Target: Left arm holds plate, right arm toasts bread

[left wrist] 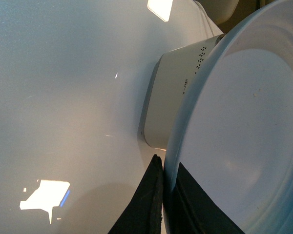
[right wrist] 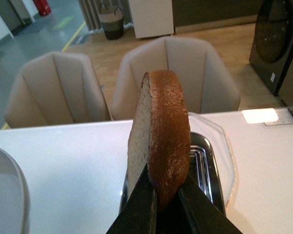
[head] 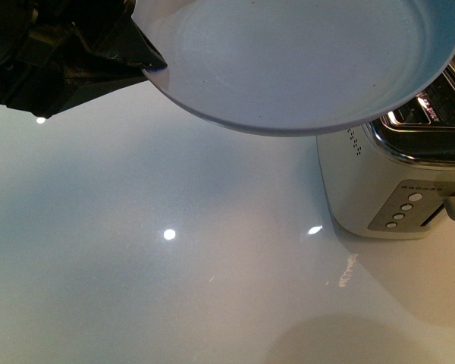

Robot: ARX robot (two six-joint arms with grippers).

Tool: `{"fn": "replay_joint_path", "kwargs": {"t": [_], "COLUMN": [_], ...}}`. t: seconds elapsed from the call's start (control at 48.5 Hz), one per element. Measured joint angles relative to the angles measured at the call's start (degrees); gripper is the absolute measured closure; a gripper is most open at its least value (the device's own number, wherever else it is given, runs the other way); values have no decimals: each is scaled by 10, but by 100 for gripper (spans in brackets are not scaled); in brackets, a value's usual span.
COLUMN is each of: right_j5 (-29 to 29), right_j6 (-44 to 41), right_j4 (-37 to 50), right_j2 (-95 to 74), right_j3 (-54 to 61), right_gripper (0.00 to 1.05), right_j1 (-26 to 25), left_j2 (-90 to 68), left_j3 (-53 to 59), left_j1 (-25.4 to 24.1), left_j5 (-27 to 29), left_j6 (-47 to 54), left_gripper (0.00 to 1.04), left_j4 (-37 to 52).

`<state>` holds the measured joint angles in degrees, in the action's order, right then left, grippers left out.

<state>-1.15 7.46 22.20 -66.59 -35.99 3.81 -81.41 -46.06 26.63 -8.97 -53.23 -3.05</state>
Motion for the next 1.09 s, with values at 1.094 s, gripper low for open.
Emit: {"fn": "replay_joint_path", "kwargs": {"t": [1.094], "right_j5": [65], "right_j6": [-62], "right_j4": [123], "right_j2": [-298], "right_j3": [-74], "right_gripper": [102], "right_j1": [30], "left_j2": [0], "left_j3": [0], "left_j1": [0], "left_j5": [0], "left_j6": [0], "left_gripper": [102], "left_j4": [0]}}
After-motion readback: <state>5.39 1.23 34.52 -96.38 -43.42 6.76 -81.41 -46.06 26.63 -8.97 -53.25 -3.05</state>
